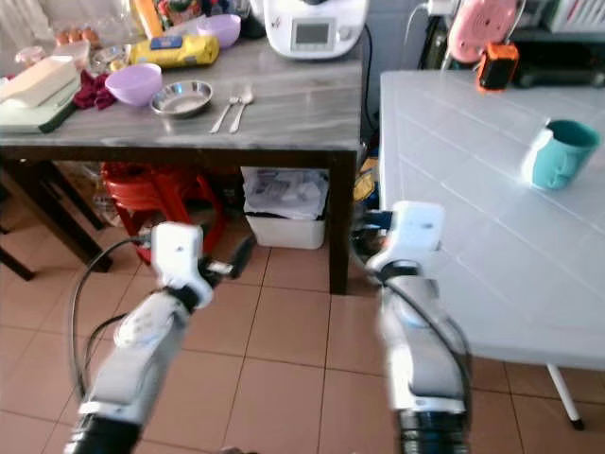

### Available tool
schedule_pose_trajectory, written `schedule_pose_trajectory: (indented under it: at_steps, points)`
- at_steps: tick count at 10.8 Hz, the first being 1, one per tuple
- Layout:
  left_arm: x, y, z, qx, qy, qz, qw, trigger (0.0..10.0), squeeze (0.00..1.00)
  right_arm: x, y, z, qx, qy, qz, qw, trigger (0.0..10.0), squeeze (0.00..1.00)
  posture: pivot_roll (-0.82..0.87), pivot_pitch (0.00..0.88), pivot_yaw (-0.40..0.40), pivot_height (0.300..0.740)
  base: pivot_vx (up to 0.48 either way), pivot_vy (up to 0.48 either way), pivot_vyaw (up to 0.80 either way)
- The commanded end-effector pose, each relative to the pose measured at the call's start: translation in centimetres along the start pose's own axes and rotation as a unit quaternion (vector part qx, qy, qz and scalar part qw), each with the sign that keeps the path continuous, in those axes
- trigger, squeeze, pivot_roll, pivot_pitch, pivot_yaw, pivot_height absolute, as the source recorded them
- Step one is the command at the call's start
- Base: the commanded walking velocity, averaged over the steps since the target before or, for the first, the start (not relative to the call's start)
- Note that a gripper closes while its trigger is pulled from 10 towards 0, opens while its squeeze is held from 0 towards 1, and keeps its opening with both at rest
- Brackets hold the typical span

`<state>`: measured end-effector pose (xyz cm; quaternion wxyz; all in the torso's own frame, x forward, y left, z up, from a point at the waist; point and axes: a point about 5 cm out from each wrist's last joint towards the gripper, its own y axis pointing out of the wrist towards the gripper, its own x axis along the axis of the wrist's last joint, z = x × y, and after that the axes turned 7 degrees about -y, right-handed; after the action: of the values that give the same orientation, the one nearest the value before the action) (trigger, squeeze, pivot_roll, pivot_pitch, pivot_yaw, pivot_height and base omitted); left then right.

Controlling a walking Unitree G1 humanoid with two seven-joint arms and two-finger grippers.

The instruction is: Setting the table

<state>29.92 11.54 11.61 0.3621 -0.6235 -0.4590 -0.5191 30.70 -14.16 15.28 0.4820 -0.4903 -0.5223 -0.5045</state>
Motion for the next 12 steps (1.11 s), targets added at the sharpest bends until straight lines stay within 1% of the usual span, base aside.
schedule_pose_trajectory:
  at_steps: [1, 2, 3, 4, 5, 7, 9, 10, 12]
  points:
    - [0.1, 0.0, -0.1, 0.0, 0.004, 0.001, 1.0, 10.0, 0.0, 0.2, 0.0, -0.2, -0.004, -0.003, -0.004, 1.0, 10.0, 0.0, -0.06, 0.093, 0.115, 0.74, 0.0, -0.262, 0.0]
    - [0.1, 0.0, -0.1, -0.001, 0.005, 0.001, 1.0, 10.0, 0.0, 0.3, -0.1, -0.3, -0.005, -0.005, -0.006, 1.0, 10.0, 0.0, -0.06, 0.093, 0.115, 0.74, 0.0, -0.262, 0.0]
    - [0.3, 0.1, -0.1, -0.001, 0.005, -0.002, 1.0, 10.0, 0.0, 1.0, -0.2, -1.0, -0.022, -0.037, -0.03, 0.999, 10.0, 0.0, -0.06, 0.093, 0.116, 0.74, 0.0, -0.292, 0.0]
    - [0.7, 0.1, -0.1, -0.001, 0.004, -0.008, 1.0, 10.0, 0.0, 1.7, -0.2, -1.5, -0.038, -0.045, -0.05, 0.997, 10.0, 0.0, -0.06, 0.094, 0.116, 0.74, 0.0, -0.311, 0.0]
    - [0.9, 0.2, -0.1, 0.0, 0.004, -0.012, 1.0, 10.0, 0.0, 2.0, -0.3, -1.8, -0.047, -0.056, -0.059, 0.996, 10.0, 0.0, -0.06, 0.096, 0.114, 0.74, 0.0, -0.311, 0.0]
    - [0.9, -0.2, 0.8, 0.028, 0.013, -0.018, 0.999, 10.0, 0.0, 2.3, -1.0, -2.7, -0.069, -0.068, -0.071, 0.993, 10.0, 0.0, -0.06, 0.101, 0.11, 0.74, 0.0, -0.311, 0.0]
    - [1.0, -0.5, 1.7, 0.058, 0.021, -0.023, 0.998, 10.0, 0.0, 2.0, -1.9, -3.3, -0.08, -0.082, -0.07, 0.991, 10.0, 0.0, -0.06, 0.103, 0.109, 0.74, 0.0, -0.311, 0.0]
    - [1.0, -0.7, 2.4, 0.079, 0.019, -0.026, 0.996, 10.0, 0.0, 1.7, -2.3, -3.7, -0.089, -0.09, -0.066, 0.99, 10.0, 0.0, -0.06, 0.106, 0.113, 0.74, 0.0, -0.311, 0.0]
    - [0.9, -1.2, 3.1, 0.091, 0.022, -0.022, 0.995, 10.0, 0.0, 1.9, -2.4, -4.3, -0.1, -0.096, -0.07, 0.988, 10.0, 0.0, -0.06, 0.107, 0.113, 0.74, 0.0, -0.307, 0.0]
